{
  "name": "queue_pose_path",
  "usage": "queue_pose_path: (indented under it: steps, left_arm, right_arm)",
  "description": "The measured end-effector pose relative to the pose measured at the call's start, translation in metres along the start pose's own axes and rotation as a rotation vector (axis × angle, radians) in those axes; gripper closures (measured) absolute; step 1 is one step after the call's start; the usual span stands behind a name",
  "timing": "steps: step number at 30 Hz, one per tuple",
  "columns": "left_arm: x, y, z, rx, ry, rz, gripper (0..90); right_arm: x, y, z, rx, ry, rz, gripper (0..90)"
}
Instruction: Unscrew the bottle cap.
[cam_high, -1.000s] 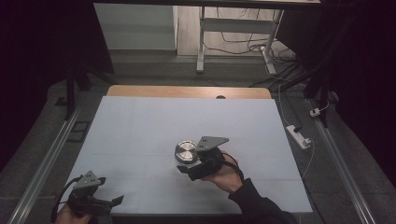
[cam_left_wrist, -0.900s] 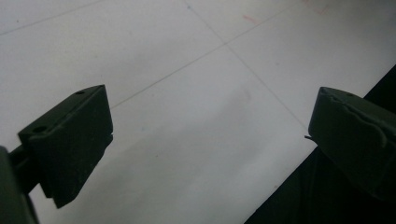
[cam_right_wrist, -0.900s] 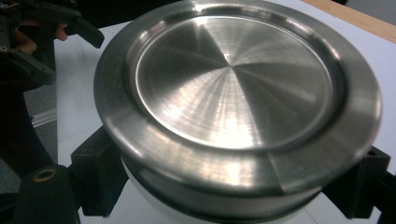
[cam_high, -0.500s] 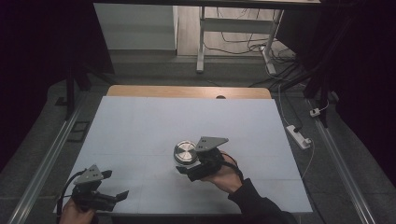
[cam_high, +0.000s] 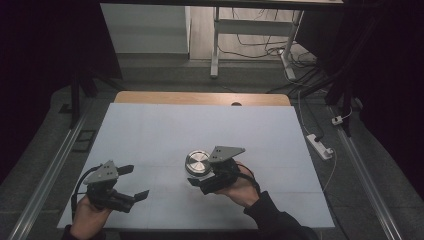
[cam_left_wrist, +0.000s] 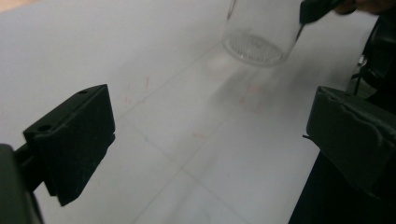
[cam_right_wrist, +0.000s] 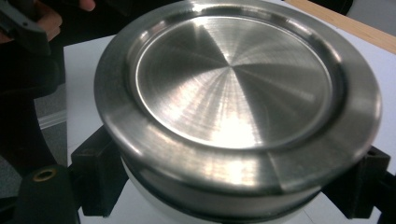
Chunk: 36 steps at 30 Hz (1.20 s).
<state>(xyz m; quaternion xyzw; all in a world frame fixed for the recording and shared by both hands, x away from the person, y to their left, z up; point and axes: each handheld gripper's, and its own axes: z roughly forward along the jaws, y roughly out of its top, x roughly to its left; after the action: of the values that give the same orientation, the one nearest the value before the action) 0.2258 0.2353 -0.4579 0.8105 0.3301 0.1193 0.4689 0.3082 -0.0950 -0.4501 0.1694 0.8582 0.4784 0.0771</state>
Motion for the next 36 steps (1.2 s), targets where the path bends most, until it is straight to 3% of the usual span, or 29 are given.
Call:
queue_pose_path:
  steps: [10, 16, 24, 33, 36]
  left_arm:
    - [0.001, 0.015, 0.012, 0.016, -0.033, 0.054, 1.9]
    - [0.003, 0.023, 0.016, -0.004, -0.060, 0.059, 1.8]
    - [0.003, 0.033, 0.027, 0.006, -0.086, 0.084, 1.9]
    - [0.001, 0.048, 0.038, 0.021, -0.143, 0.091, 1.4]
    - [0.000, 0.055, 0.041, 0.028, -0.161, 0.120, 1.2]
  right_arm:
    - [-0.002, -0.002, 0.001, 0.002, -0.002, 0.002, 14.6]
    - [-0.001, -0.001, 0.001, 0.002, 0.000, -0.002, 14.6]
    - [0.001, -0.002, 0.003, 0.011, 0.007, -0.008, 14.6]
    - [0.004, -0.002, 0.006, 0.019, 0.033, -0.020, 14.6]
    - [0.007, -0.002, 0.008, 0.027, 0.049, -0.027, 14.6]
